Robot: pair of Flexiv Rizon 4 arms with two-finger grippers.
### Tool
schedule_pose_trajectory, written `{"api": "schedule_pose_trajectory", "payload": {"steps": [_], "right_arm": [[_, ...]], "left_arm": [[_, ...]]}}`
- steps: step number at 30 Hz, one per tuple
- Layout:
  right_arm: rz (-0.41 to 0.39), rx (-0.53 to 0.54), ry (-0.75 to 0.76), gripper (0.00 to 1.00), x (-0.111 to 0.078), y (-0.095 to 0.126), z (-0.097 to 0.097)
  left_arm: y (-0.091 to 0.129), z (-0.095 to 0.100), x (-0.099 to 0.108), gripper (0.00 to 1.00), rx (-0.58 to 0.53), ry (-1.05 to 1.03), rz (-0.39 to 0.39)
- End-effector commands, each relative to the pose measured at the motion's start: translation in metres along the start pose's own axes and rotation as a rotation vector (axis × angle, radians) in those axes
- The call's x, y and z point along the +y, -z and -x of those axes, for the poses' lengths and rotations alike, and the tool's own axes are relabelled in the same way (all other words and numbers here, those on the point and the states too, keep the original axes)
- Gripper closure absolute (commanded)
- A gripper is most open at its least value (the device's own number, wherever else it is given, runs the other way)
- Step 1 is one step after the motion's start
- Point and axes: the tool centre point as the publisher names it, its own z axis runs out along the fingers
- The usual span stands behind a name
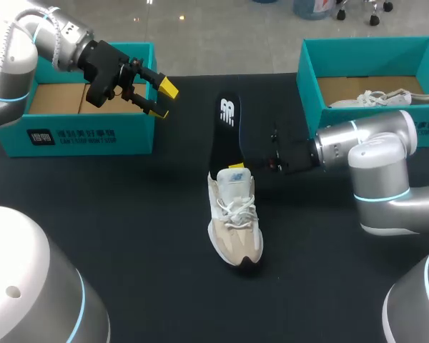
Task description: Take the shoe out of the shoebox, open the shoe tongue, remove and reinsert the insole, then place the shoe into the shoebox
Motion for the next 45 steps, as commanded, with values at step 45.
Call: {"api": "schedule_pose_trajectory", "payload": {"steps": [45], "right_arm": [[-0.18,0.071,-0.026,1.0,0.014,-0.008,0.001]], "left_arm": [[0.001,0.0,0.0,0.0,0.002,-0.001,-0.002]]}}
